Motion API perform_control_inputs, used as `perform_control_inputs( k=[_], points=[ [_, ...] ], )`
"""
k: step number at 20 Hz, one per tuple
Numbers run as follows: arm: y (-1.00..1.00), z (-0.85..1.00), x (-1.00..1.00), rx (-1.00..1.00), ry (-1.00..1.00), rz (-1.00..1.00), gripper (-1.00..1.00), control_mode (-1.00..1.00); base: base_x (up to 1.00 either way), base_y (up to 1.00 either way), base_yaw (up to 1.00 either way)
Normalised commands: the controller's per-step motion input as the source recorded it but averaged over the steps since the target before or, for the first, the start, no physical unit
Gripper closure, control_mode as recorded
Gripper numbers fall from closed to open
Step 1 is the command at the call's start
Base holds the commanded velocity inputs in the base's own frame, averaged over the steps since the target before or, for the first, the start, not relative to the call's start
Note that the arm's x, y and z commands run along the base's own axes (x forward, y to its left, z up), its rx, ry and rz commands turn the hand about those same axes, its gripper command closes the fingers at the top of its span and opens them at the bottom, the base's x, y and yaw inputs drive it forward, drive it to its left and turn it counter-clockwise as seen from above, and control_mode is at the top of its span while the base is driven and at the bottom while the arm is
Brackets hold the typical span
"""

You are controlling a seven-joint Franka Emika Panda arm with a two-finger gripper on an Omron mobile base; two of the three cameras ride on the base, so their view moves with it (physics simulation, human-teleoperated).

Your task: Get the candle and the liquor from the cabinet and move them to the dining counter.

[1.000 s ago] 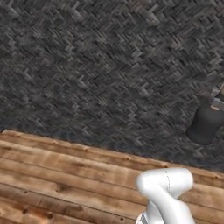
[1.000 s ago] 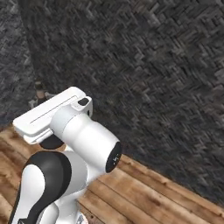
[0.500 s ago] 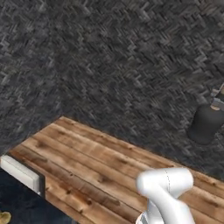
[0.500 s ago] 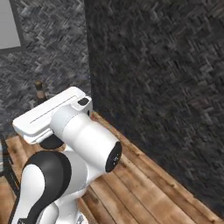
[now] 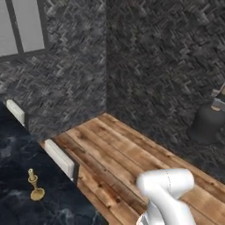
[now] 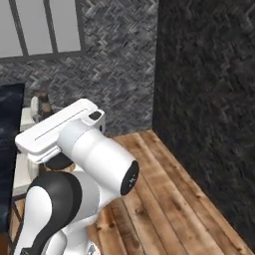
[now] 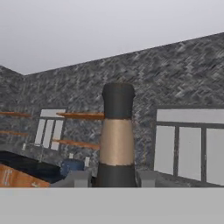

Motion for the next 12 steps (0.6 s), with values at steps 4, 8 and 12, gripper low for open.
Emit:
perform_control_inputs(
  k=[4, 8, 12],
  points=[
    [0.0, 0.0, 0.0, 0.0, 0.0, 0.0, 1.0, 1.0, 0.38, 0.0, 0.43],
    [0.0, 0.0, 0.0, 0.0, 0.0, 0.0, 1.0, 1.0, 0.45, 0.0, 0.48],
    [0.0, 0.0, 0.0, 0.0, 0.0, 0.0, 1.0, 1.0, 0.39, -0.06, 0.5]
  ],
)
